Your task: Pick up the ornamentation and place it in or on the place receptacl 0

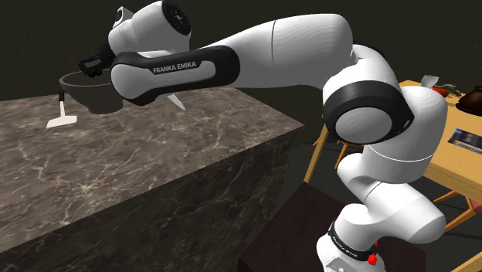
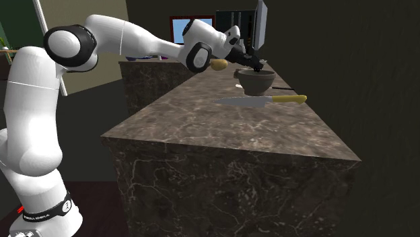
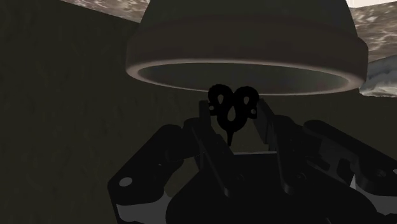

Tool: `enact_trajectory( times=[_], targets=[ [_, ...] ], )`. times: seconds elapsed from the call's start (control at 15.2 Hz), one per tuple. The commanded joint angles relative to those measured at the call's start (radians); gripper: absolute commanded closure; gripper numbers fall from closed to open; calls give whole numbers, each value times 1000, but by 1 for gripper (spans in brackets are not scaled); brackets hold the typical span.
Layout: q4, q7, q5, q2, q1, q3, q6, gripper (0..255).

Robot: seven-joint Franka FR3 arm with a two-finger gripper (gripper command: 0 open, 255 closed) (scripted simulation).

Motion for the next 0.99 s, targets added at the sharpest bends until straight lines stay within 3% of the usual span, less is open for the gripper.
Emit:
enact_trajectory(
  times=[0.0,0.07,0.13,0.46,0.73,0.92],
  targets=[
    [0,0,0,0,0,0,0,255],
    [0,0,0,0,0,0,0,255],
    [0,0,0,0,0,0,0,0],
    [0,0,0,0,0,0,0,0],
    [-169,116,-167,149,239,-210,17,0],
    [-169,117,-168,149,239,-210,17,0]
  ],
)
